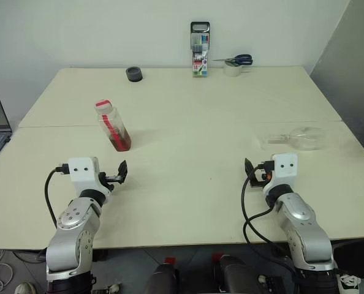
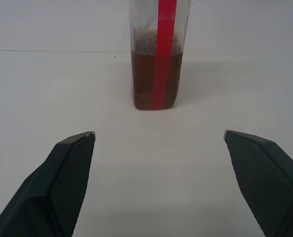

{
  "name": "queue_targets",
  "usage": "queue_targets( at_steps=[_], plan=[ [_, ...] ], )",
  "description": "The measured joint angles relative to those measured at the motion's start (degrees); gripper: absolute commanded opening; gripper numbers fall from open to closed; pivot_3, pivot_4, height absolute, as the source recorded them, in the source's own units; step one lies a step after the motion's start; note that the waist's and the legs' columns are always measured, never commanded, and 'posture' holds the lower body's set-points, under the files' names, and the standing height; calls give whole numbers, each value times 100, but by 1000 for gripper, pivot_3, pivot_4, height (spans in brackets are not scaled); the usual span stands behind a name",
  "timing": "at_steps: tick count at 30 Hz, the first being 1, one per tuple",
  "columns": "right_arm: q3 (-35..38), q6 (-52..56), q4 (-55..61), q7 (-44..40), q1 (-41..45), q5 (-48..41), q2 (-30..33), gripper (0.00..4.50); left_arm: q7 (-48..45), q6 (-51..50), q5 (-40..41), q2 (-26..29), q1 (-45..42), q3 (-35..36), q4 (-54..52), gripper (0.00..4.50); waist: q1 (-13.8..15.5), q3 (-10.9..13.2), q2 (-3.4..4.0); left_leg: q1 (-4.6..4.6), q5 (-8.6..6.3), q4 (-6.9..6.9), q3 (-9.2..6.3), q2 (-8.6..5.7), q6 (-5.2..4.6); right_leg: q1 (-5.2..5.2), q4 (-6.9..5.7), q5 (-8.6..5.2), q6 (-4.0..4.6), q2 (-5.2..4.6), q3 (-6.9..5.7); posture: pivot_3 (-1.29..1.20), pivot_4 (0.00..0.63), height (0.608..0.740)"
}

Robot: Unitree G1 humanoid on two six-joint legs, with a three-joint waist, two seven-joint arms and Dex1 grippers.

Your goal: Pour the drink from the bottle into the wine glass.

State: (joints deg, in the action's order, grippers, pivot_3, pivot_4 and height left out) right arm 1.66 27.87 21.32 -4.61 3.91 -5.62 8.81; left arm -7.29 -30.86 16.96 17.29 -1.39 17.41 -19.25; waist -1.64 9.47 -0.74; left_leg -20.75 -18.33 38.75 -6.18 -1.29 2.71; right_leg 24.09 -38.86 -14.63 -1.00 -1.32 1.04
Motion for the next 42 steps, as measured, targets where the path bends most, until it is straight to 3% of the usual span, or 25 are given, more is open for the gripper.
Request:
queue_targets(
  at_steps=[21, 28, 33, 42],
  plan=[
    [1, 35, 0, -206, 253, -41, 175, 4437, 54, 56, -9, -62, -46, 51, -70, 4500, 0, 0, 0, 0, 0, 0, 0, -1, 0, 0, 0, 0, 0, 0, -1, 0, 150, 740],
    [-31, 423, -48, -1893, 2025, -1058, 1093, 4437, 161, 90, -36, -71, -332, 56, -68, 4500, -14, 3, 0, 1, 0, 1, 0, -1, -2, -4, 1, 0, 1, 6, -11, 0, 150, 740],
    [-293, 614, -417, -3174, 2701, -1799, 1385, 4437, 169, 122, -64, -73, -492, 38, 21, 4500, -4, 4, -1, -5, -1, -1, -3, -3, -3, -4, 12, 1, 2, -1, -9, 0, 150, 740],
    [-475, 700, -829, -3645, 3137, -2161, 1169, 4437, 427, 164, -312, -128, -778, -70, 173, 4500, 3, 4, -2, -6, -1, 1, -5, -2, -2, 0, 10, 1, 2, -4, -6, 0, 150, 740]
  ],
)
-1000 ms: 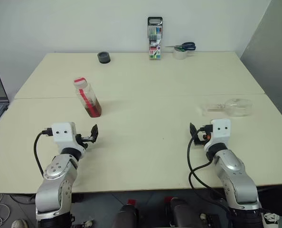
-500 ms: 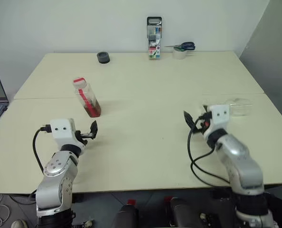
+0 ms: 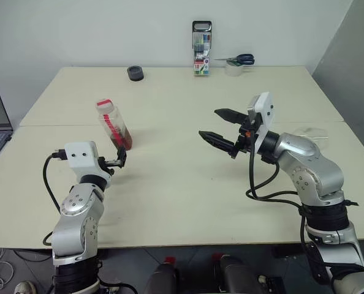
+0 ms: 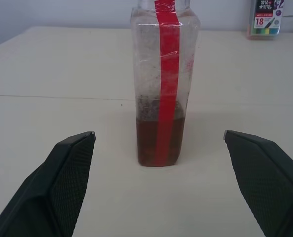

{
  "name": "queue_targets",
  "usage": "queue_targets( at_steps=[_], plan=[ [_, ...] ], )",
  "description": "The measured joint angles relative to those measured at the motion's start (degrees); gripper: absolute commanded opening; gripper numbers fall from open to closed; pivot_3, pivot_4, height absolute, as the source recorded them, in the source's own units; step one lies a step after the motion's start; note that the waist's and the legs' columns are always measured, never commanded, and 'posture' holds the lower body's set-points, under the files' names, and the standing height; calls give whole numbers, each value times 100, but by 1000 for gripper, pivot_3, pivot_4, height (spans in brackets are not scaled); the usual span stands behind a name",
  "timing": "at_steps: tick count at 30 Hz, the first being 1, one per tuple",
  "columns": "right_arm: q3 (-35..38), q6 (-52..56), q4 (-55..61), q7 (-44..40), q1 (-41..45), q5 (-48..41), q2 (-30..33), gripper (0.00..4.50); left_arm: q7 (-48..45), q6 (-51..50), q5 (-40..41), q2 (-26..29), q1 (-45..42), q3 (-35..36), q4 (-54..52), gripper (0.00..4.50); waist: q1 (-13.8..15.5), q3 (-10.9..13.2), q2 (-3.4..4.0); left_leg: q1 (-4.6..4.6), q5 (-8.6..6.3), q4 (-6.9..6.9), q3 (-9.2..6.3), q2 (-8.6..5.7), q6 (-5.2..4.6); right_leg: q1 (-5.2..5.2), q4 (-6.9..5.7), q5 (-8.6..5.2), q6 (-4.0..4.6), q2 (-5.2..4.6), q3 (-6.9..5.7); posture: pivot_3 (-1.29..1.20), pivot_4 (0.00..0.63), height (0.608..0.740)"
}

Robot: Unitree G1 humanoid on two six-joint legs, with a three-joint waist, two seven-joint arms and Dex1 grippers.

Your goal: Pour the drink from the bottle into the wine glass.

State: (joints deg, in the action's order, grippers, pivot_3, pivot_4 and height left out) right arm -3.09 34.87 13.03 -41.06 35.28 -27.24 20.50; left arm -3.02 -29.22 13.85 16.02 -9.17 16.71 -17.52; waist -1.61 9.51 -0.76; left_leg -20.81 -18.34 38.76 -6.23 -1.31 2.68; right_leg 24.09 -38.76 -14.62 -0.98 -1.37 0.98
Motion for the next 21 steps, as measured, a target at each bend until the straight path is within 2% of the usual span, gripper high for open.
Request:
queue_targets(
  at_steps=[9, 21],
  plan=[
    [-81, 131, 56, 231, -42, -98, -169, 4437, 99, 202, -160, 57, -540, -20, 368, 4500, 5, 0, 0, -1, 1, 0, -1, -1, 1, 2, -2, 0, 0, -1, -2, 0, 150, 740],
    [-64, 208, 271, 501, -29, -106, -169, 4437, -242, 846, -183, 202, -1384, -60, 1719, 4500, 6, 0, 0, -3, 1, 1, -3, -1, 2, 4, -2, 0, 0, -2, -4, 0, 150, 740]
  ],
)
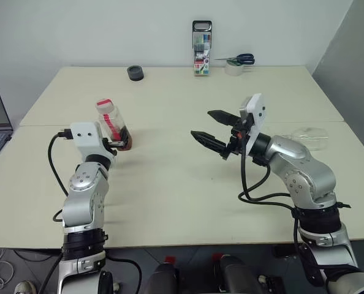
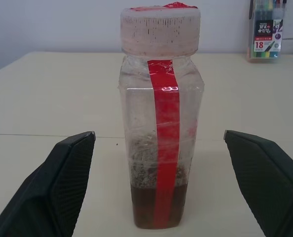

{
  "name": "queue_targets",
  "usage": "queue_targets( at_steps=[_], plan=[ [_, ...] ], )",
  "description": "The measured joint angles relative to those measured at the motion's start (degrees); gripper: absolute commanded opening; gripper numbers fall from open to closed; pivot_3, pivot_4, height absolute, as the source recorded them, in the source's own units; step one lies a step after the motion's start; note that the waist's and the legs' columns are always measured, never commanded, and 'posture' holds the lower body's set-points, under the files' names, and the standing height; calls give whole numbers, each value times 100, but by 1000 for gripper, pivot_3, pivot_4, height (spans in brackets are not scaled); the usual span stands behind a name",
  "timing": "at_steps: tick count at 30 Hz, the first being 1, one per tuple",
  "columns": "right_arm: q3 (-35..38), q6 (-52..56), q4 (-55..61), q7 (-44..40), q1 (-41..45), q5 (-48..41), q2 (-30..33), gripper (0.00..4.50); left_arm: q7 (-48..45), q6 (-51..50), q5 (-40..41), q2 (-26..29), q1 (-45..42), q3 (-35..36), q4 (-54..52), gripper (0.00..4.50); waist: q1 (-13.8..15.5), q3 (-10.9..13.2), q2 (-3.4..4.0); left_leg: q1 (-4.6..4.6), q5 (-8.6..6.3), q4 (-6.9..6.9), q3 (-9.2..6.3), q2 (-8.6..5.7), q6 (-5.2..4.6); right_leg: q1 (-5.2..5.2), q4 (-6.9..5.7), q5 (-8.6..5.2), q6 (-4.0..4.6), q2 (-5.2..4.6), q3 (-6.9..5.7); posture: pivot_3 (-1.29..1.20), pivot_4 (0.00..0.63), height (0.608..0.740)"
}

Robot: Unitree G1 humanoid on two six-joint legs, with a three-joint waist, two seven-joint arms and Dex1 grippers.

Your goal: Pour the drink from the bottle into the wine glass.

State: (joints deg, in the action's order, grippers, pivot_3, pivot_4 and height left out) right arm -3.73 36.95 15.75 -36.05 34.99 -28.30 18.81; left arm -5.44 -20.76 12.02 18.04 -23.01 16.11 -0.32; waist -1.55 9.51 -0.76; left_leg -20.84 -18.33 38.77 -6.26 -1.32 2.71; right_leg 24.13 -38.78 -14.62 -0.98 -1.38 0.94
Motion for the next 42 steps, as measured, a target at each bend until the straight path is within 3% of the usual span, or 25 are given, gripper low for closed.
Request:
queue_targets(
  at_steps=[13, 28, 32, 37, 42],
  plan=[
    [15, 14, 160, 136, 0, 3, 31, 4437, -300, 914, -93, 107, -925, -42, 1667, 4500, -1, 0, 0, -1, 0, 0, 1, -1, 0, 3, 0, 0, 0, -1, 1, 0, 150, 740],
    [17, 52, 206, 249, 0, 2, 27, 4437, -398, 1269, -163, 181, -1113, -56, 2073, 4500, -3, 0, 0, -3, 0, 0, 0, -1, 0, 5, 0, 0, 0, -3, 0, 0, 150, 740],
    [17, 55, 206, 267, 0, 0, 11, 4500, -401, 1312, -163, 185, -1123, -53, 2084, 3636, -3, 0, 0, -3, 0, 0, -1, -1, 0, 5, 0, 0, 0, -3, 0, 0, 150, 740],
    [31, 111, 206, 360, 1, -7, -27, 4500, -399, 1355, -160, 186, -1122, -46, 2095, 2088, -2, 0, 0, -3, 0, 0, -1, -1, 0, 5, 0, 0, 0, -3, 0, 0, 150, 740],
    [39, 112, 205, 367, 5, -7, -27, 4500, -385, 1355, -154, 186, -1109, -42, 2099, 1991, -3, 0, 0, -3, 0, 0, -1, -1, 0, 5, -1, 0, 0, -3, 0, 0, 150, 740]
  ],
)
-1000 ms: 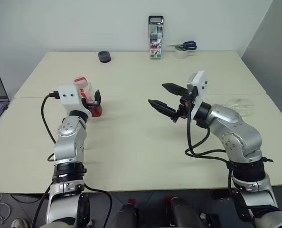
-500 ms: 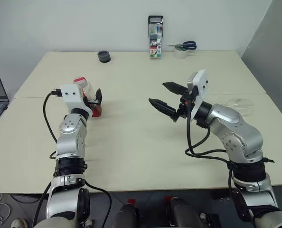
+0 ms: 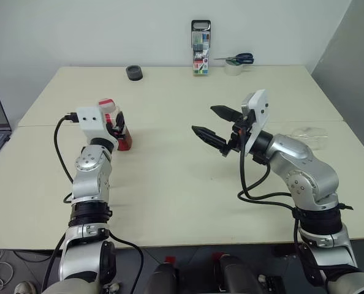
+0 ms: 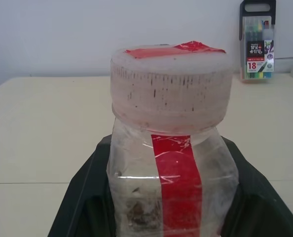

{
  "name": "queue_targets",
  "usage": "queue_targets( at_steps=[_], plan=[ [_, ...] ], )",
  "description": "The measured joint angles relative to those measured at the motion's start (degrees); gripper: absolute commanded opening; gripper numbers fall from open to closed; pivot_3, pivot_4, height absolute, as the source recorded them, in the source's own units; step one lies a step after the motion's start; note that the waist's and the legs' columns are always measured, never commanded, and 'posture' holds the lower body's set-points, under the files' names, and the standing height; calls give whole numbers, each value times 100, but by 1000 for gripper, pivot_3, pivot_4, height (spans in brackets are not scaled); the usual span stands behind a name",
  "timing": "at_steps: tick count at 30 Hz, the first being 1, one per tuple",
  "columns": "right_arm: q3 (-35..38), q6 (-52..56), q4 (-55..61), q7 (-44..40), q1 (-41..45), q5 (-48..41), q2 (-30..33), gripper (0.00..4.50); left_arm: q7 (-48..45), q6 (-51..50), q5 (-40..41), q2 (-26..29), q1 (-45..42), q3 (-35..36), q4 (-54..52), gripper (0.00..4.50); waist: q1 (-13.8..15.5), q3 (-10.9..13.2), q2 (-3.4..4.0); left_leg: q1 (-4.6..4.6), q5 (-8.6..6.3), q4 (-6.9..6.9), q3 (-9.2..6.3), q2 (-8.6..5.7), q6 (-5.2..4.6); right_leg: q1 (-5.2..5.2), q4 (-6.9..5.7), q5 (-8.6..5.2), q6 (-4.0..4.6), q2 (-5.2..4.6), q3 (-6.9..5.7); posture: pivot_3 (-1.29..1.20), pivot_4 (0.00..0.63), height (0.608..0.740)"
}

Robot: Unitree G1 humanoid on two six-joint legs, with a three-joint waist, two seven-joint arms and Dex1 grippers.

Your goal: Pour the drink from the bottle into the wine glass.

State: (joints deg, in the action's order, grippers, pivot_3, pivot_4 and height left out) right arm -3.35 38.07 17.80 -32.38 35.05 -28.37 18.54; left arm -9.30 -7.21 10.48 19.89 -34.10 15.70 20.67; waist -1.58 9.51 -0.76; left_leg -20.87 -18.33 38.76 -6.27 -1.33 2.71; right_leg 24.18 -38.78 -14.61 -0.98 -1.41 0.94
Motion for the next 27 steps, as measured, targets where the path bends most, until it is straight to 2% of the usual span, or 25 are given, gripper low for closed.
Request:
queue_targets(
  at_steps=[5, 9, 15, 19, 22, 27],
  plan=[
    [-4, 4, -4, 47, 72, 21, 15, 4500, -38, -85, 1, 0, 52, -26, -118, 1977, -1, 0, 0, 0, 0, 0, 0, 0, 0, 0, -1, 0, 0, 0, 0, 0, 150, 740],
    [7, 93, -41, 167, 258, 9, -12, 4500, -536, -328, 92, 14, 57, -281, -341, 1977, 6, 0, 0, -2, 0, 1, -2, -3, 0, 0, 0, 0, 0, -1, -1, 0, 150, 740],
    [62, 467, -109, 290, 711, -229, -207, 4500, -2660, -1161, 652, 98, -61, -1548, -1230, 1977, 2, 1, -1, -9, 0, 2, -2, -8, 0, 0, 8, 0, 0, -4, -2, 0, 150, 740],
    [94, 645, -115, 320, 729, -219, -71, 4500, -3789, -1302, 761, 322, -177, -2145, -1595, 1977, -49, 2, 1, -6, 0, -4, 6, 0, 0, 9, -1, 0, 1, 1, 4, 0, 150, 740],
    [103, 763, -104, 408, 725, -203, -28, 4500, -4226, -1244, 759, 332, -323, -2309, -1595, 1977, -51, 3, 3, -4, 0, -3, 6, 3, -1, 10, -6, -1, 1, 6, 4, 0, 150, 740],
    [43, 896, 110, 698, 526, -167, -123, 4500, -4392, -1113, 737, 208, -599, -2320, -1371, 1977, -25, 3, 2, -7, 0, 0, 5, -1, -2, 7, -4, -1, 0, 6, 3, 0, 150, 740]
  ],
)
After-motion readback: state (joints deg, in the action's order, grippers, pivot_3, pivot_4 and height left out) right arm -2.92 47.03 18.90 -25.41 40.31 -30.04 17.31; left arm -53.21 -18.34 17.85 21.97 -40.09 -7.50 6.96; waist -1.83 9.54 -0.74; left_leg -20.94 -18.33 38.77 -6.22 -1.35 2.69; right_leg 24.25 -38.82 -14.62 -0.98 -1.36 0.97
